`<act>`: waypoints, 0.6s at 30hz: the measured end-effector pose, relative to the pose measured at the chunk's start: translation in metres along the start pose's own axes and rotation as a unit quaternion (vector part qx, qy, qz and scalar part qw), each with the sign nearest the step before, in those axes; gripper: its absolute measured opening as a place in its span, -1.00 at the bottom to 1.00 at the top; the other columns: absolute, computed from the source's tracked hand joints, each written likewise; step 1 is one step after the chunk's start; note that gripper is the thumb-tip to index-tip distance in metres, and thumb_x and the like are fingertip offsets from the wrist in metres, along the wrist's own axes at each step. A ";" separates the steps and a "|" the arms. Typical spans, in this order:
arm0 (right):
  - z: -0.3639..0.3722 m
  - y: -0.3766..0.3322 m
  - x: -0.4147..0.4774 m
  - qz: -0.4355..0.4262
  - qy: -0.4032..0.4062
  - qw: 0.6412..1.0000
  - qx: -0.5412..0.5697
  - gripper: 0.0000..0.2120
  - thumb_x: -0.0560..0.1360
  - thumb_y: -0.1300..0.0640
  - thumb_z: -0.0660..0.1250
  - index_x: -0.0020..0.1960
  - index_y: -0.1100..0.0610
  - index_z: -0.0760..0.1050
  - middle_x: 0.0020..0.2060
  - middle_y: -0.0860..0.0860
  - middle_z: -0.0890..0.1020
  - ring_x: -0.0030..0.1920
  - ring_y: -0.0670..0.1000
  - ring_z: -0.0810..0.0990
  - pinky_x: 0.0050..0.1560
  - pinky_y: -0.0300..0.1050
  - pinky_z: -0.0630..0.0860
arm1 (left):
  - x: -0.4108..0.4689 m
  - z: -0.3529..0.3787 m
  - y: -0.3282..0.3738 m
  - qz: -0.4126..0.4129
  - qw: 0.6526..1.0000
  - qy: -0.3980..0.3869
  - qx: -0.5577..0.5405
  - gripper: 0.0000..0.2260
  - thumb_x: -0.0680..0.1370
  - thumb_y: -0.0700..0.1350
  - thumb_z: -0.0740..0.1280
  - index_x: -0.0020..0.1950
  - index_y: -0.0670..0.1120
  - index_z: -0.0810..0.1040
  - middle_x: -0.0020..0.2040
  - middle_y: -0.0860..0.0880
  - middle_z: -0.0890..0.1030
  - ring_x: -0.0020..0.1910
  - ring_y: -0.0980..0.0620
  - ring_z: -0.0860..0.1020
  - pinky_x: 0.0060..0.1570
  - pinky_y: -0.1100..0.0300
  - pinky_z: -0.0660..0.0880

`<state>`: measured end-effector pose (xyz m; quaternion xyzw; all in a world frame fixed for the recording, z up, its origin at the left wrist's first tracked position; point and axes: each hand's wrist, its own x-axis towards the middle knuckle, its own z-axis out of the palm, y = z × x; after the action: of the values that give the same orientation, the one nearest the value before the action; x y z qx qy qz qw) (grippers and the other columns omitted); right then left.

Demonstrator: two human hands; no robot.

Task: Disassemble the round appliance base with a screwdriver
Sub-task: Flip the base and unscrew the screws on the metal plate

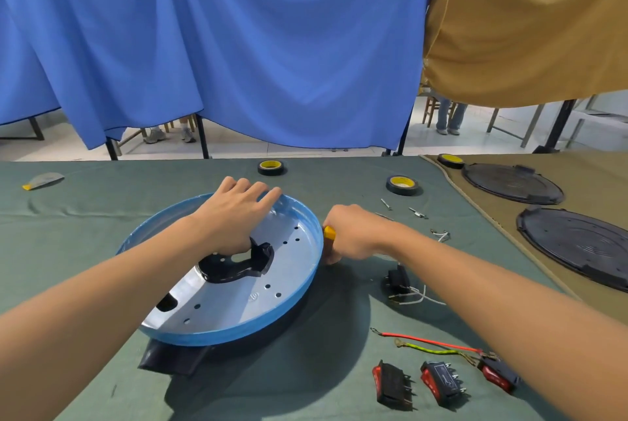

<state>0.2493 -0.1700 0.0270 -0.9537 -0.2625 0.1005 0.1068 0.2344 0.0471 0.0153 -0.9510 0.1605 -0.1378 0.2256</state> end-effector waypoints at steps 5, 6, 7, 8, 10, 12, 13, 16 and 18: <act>-0.037 0.037 0.003 0.059 0.080 0.995 0.023 -0.86 0.37 0.26 0.48 -0.31 0.08 0.61 -0.34 -0.04 0.63 -0.31 -0.12 0.57 -0.40 -0.25 0.46 | 0.006 -0.008 0.004 -0.004 1.000 -0.008 -0.013 -0.24 0.46 0.06 0.40 0.52 0.01 0.04 0.41 -0.02 0.31 0.30 -0.06 0.33 0.32 0.05 0.21; -0.043 0.048 0.005 0.076 0.105 0.991 0.026 -0.89 0.37 0.28 0.46 -0.28 0.12 0.62 -0.31 0.01 0.65 -0.28 -0.06 0.61 -0.34 -0.17 0.55 | 0.009 -0.010 0.006 -0.004 1.000 -0.008 -0.014 -0.24 0.46 0.06 0.39 0.52 0.00 0.04 0.40 -0.03 0.32 0.30 -0.06 0.33 0.31 0.05 0.21; -0.047 0.058 0.007 0.092 0.128 0.987 0.029 -0.92 0.38 0.31 0.44 -0.25 0.16 0.63 -0.27 0.05 0.66 -0.25 -0.01 0.63 -0.25 -0.06 0.61 | 0.012 -0.012 0.008 -0.004 1.000 -0.009 -0.014 -0.25 0.46 0.06 0.38 0.52 0.00 0.04 0.40 -0.03 0.32 0.29 -0.07 0.34 0.31 0.05 0.21; -0.049 0.067 0.009 0.107 0.148 0.983 0.033 -0.92 0.39 0.32 0.42 -0.23 0.17 0.63 -0.26 0.06 0.66 -0.22 0.01 0.63 -0.19 -0.01 0.62 | 0.016 -0.013 0.011 -0.004 1.000 -0.012 -0.012 -0.25 0.46 0.06 0.38 0.52 -0.01 0.04 0.39 -0.04 0.33 0.29 -0.07 0.34 0.30 0.04 0.20; -0.050 0.083 0.014 0.130 0.180 0.974 0.044 -0.86 0.41 0.32 0.44 -0.28 0.14 0.61 -0.27 0.04 0.62 -0.23 -0.01 0.59 -0.26 -0.09 0.56 | 0.024 -0.015 0.015 -0.006 1.000 -0.021 -0.009 -0.25 0.46 0.08 0.37 0.52 -0.02 0.05 0.38 -0.05 0.34 0.29 -0.08 0.35 0.31 0.03 0.20; -0.048 0.096 0.020 0.153 0.204 0.965 0.059 -0.83 0.41 0.32 0.45 -0.30 0.10 0.60 -0.26 0.06 0.62 -0.21 0.02 0.58 -0.26 -0.11 0.52 | 0.031 -0.016 0.019 -0.008 1.000 -0.027 -0.010 -0.25 0.46 0.12 0.38 0.51 -0.03 0.06 0.36 -0.07 0.35 0.29 -0.10 0.35 0.31 0.01 0.21; -0.047 0.101 0.023 0.163 0.211 0.962 0.064 -0.83 0.41 0.32 0.44 -0.29 0.11 0.61 -0.24 0.08 0.63 -0.19 0.06 0.59 -0.23 -0.09 0.54 | 0.034 -0.016 0.020 -0.009 0.999 -0.029 -0.010 -0.24 0.45 0.13 0.38 0.51 -0.03 0.07 0.35 -0.07 0.35 0.28 -0.11 0.35 0.30 0.01 0.22; -0.037 0.109 0.033 0.185 0.217 0.957 0.062 -0.86 0.40 0.32 0.42 -0.25 0.12 0.61 -0.20 0.11 0.63 -0.16 0.12 0.59 -0.18 -0.04 0.58 | 0.042 -0.016 0.024 -0.011 0.999 -0.036 -0.003 -0.23 0.43 0.16 0.38 0.50 -0.05 0.08 0.31 -0.09 0.37 0.25 -0.13 0.36 0.28 0.00 0.23; -0.030 0.110 0.040 0.192 0.216 0.956 0.053 -0.86 0.39 0.32 0.40 -0.23 0.10 0.60 -0.18 0.12 0.62 -0.15 0.14 0.58 -0.13 0.01 0.60 | 0.045 -0.015 0.026 -0.016 0.999 -0.043 -0.006 -0.22 0.43 0.16 0.39 0.50 -0.06 0.08 0.31 -0.11 0.37 0.25 -0.14 0.35 0.29 -0.01 0.24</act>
<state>0.3430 -0.2466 0.0222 -0.9781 -0.0391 -0.0753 0.1902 0.2643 0.0028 0.0241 -0.9596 0.1366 -0.0993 0.2249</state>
